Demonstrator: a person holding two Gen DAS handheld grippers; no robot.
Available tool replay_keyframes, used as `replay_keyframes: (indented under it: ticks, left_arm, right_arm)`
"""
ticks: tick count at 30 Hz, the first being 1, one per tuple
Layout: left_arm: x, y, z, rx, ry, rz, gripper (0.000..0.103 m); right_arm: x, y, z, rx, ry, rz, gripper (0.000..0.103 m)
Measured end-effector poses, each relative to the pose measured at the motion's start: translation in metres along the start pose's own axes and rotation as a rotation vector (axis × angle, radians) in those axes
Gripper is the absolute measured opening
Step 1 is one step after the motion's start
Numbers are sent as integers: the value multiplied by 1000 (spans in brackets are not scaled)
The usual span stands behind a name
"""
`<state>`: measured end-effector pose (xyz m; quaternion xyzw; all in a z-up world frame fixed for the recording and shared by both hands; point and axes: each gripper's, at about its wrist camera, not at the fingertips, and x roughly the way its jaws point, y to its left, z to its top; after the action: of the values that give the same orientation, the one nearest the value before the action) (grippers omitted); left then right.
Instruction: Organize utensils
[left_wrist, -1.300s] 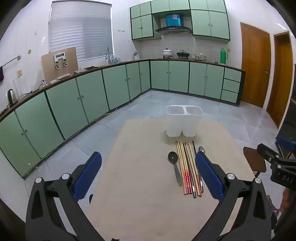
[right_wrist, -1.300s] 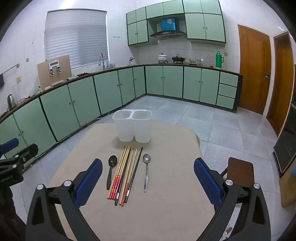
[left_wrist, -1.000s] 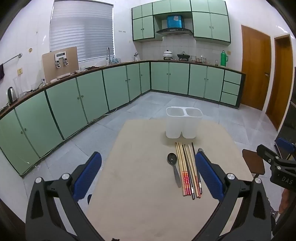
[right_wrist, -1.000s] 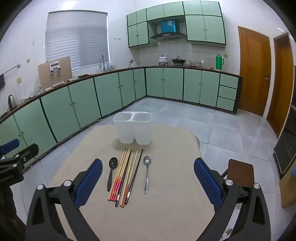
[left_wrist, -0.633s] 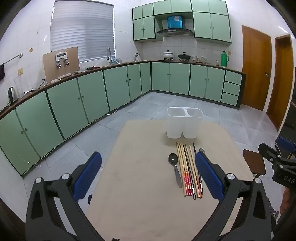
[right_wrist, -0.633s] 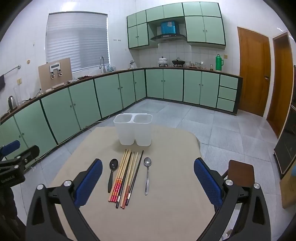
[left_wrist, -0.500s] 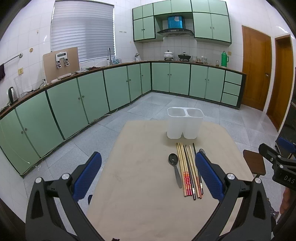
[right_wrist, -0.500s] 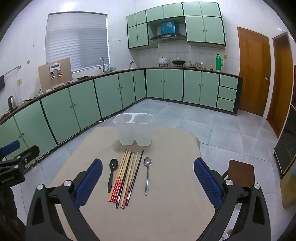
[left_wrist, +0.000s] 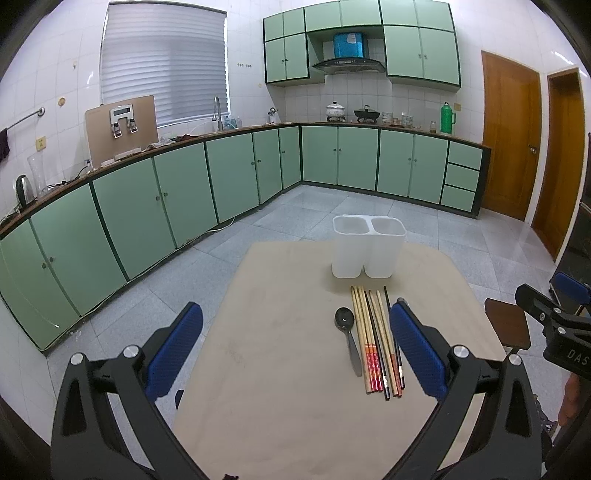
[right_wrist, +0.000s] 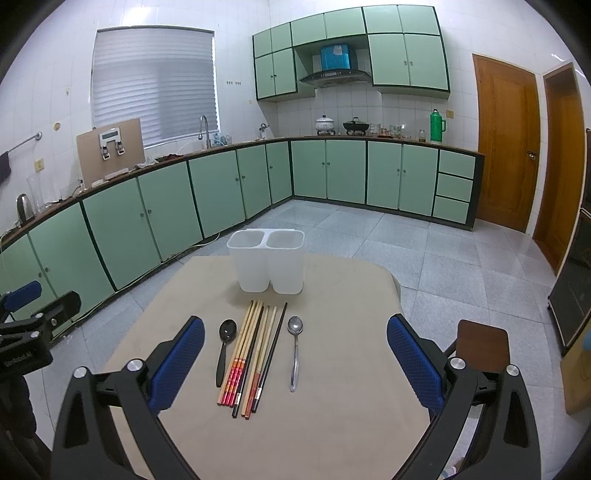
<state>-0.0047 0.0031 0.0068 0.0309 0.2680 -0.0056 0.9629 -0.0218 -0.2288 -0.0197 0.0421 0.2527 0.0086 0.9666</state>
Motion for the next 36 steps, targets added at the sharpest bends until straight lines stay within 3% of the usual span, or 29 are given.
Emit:
replay_keyframes:
  ticks: [36]
  left_arm:
    - [2, 2, -3, -9, 9, 8, 98]
  right_arm:
    - [0, 0, 0, 3, -1, -2, 97]
